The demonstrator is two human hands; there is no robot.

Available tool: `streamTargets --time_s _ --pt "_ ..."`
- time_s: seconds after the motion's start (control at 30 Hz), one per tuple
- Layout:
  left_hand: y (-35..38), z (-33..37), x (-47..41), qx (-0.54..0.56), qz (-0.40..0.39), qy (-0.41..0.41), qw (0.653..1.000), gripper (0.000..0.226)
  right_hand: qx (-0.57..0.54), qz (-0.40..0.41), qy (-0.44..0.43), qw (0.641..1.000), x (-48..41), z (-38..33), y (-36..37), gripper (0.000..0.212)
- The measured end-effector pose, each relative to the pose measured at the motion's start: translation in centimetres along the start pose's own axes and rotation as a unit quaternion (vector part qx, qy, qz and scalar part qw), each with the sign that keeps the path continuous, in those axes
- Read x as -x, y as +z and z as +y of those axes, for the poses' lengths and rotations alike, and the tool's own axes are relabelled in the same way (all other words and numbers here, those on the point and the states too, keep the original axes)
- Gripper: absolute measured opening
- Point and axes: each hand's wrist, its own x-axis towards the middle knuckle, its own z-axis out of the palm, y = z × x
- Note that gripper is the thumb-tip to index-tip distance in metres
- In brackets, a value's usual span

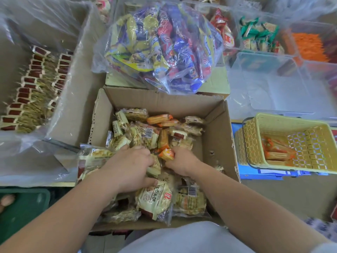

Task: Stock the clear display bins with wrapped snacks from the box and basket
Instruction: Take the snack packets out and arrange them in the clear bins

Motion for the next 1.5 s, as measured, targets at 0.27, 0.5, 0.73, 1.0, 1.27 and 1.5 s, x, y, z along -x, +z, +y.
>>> streamTargets --time_s 0.27,0.5,0.73,1.0,1.27,1.5 --pt "1.0 -0.4 -0.8 0.048 0.005 0.01 0.999 0.07 0.039 0.117 0.064 0.99 -1.5 3.7 -2.6 0.05" --pt "1.6 -0.6 -1.2 0.059 0.004 0.013 0.998 0.075 0.098 0.064 -0.118 0.986 -2.6 0.5 -0.2 0.038" --pt "2.0 -0.9 -0.8 0.082 0.016 0.015 0.996 0.072 0.166 0.097 -0.143 0.971 -3.9 3.0 2.1 0.06" --pt "1.8 -0.8 -1.1 0.081 0.002 0.009 0.997 0.075 0.263 0.051 -0.081 0.96 -4.4 5.5 1.5 0.111" --pt "1.8 -0.7 -1.1 0.081 0.004 0.004 0.997 0.075 0.269 0.069 -0.071 0.958 -4.4 4.6 2.0 0.09" --pt "2.0 -0.7 -1.2 0.081 0.01 0.002 0.997 0.077 0.171 0.08 -0.068 0.98 -4.7 5.0 2.0 0.099"
